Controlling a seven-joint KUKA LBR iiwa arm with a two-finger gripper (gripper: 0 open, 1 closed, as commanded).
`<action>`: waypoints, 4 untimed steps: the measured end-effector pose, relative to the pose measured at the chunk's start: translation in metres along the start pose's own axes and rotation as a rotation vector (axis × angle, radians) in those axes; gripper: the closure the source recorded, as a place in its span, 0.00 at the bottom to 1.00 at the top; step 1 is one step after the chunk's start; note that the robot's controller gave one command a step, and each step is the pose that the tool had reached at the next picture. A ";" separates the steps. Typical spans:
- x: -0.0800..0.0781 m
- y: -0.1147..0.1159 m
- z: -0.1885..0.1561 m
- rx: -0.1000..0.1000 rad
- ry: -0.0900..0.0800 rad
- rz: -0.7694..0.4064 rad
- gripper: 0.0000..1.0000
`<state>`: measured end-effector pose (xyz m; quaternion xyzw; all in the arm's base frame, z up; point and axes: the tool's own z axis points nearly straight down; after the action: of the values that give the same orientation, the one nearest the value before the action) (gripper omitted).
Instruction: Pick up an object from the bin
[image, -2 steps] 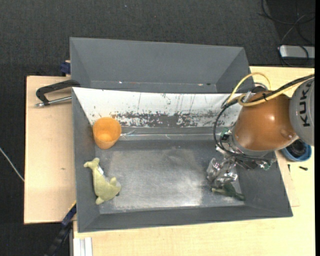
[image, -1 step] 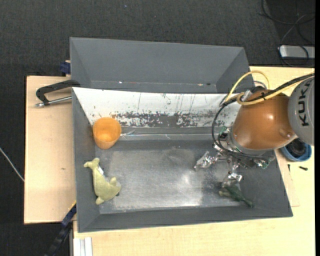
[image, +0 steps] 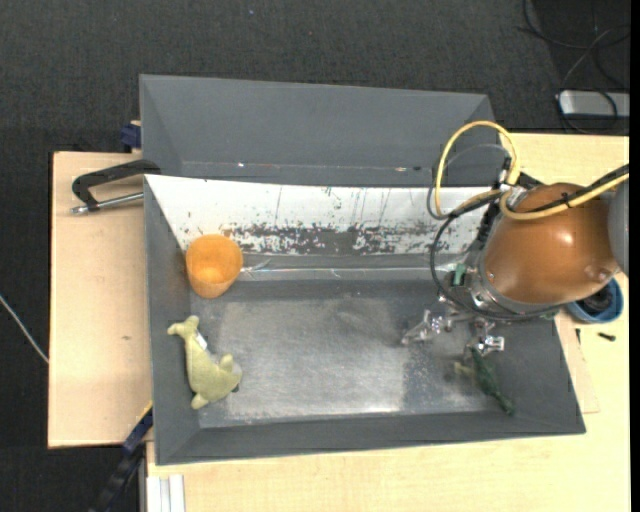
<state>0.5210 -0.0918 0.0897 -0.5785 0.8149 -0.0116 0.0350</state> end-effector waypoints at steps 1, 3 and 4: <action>0.038 -0.051 -0.011 -0.049 0.026 -0.014 0.00; -0.005 -0.069 0.020 -0.067 0.011 -0.677 0.00; -0.004 -0.070 0.019 -0.066 0.013 -0.677 1.00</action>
Offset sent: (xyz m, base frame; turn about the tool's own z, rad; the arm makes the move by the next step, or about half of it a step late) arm 0.0289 -0.0577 0.0086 -0.0217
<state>0.5891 -0.1110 0.0747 -0.8171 0.5765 0.0001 0.0050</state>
